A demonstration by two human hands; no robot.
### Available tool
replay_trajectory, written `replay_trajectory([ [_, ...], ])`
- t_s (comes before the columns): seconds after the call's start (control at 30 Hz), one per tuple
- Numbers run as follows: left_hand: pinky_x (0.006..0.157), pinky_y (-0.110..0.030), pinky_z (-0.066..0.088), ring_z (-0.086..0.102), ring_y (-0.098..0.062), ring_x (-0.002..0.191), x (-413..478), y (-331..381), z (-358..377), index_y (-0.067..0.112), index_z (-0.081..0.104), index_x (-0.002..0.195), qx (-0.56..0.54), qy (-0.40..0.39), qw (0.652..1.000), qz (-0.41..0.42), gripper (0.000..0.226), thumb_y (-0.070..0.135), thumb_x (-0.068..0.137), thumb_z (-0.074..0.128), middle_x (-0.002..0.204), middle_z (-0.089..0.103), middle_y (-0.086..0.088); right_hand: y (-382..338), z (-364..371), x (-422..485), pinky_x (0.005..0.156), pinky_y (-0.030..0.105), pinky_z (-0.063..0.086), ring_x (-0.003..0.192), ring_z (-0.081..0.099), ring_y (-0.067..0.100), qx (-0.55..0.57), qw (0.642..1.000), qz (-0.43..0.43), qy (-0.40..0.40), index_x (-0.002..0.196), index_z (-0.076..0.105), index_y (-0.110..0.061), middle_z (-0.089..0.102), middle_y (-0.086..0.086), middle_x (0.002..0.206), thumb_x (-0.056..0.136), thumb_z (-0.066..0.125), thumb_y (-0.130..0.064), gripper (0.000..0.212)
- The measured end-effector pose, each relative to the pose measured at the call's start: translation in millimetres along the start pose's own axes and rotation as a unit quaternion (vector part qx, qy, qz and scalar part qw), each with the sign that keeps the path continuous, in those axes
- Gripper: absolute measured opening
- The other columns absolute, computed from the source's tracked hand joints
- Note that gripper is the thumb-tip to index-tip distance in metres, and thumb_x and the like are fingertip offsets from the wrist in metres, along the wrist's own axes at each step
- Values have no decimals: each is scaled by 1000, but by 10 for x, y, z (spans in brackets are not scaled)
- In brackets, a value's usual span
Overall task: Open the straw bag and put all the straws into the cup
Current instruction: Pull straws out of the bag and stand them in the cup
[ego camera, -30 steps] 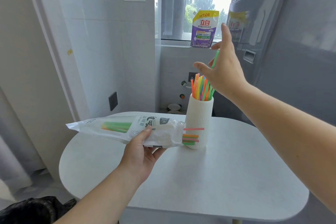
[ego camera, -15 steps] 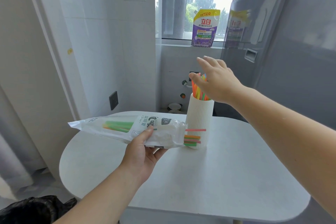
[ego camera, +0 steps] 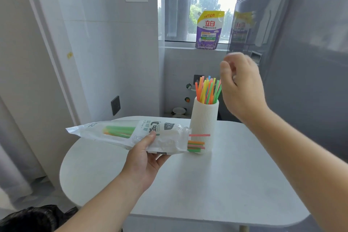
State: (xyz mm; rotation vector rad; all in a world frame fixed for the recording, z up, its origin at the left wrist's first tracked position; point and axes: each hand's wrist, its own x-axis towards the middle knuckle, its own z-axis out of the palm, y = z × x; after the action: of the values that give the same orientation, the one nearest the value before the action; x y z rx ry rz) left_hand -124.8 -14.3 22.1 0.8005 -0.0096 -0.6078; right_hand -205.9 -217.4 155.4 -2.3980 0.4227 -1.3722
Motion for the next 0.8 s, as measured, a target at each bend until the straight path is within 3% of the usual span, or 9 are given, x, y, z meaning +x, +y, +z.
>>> replay_trajectory([
  [0.07,65,-37,65,77,-19,84,-11,9,14,20,70,118,6,-2,1000,7,23,13,97,62,102,80,-4,-41,-33,-337,80,43,48,88,57,26,73,993,83,-30,91,59,-7,64,8,90,102,39,-32,34],
  [0.17,63,-36,64,77,-20,86,-43,8,53,18,70,119,26,-10,999,19,24,13,96,64,107,79,-6,14,46,-803,86,48,53,91,63,26,154,944,255,-144,98,60,-13,66,6,95,104,37,-40,36],
  [0.23,62,-36,63,77,-20,88,-77,-13,90,17,71,117,53,-19,998,32,23,12,95,65,108,79,-6,31,125,-1012,93,49,54,98,67,25,248,855,413,-192,111,59,-18,67,4,106,104,36,-45,37],
  [0.3,65,-36,62,76,-20,91,-112,-49,133,17,71,119,91,-30,994,52,25,12,95,65,110,79,-6,2,178,-1170,91,50,57,95,71,31,352,748,531,-187,113,60,-12,69,14,108,106,38,-44,39],
  [0.37,66,-36,61,76,-21,95,-153,-80,181,18,69,123,129,-40,988,74,30,10,95,66,113,78,-6,-38,200,-1290,84,52,60,89,71,36,408,678,588,-169,109,63,-4,71,20,103,106,41,-40,43],
  [0.4,65,-36,61,76,-21,96,-171,-93,208,19,68,125,144,-46,985,85,32,9,95,66,114,78,-5,-39,208,-1327,81,52,60,88,71,37,423,661,600,-154,107,63,-1,71,20,100,106,41,-38,43],
  [0.53,65,-33,59,76,-19,96,-236,-116,265,23,68,123,186,-63,974,114,33,7,95,66,111,79,-1,12,184,-1339,68,43,58,81,70,33,440,642,617,-120,100,64,-1,72,18,93,107,42,-32,38],
  [0.67,67,-32,59,75,-19,100,-271,-117,246,24,69,121,216,-62,967,124,31,7,95,66,112,79,1,40,182,-1387,60,39,56,74,66,30,424,640,624,-145,98,63,-2,68,16,87,106,45,-25,30],
  [0.8,68,-33,59,76,-18,99,-255,-98,238,25,69,120,211,-57,967,129,32,7,94,67,111,79,2,95,205,-1404,52,32,46,58,55,24,369,678,608,-187,93,60,-8,61,9,73,104,49,-29,26],
])
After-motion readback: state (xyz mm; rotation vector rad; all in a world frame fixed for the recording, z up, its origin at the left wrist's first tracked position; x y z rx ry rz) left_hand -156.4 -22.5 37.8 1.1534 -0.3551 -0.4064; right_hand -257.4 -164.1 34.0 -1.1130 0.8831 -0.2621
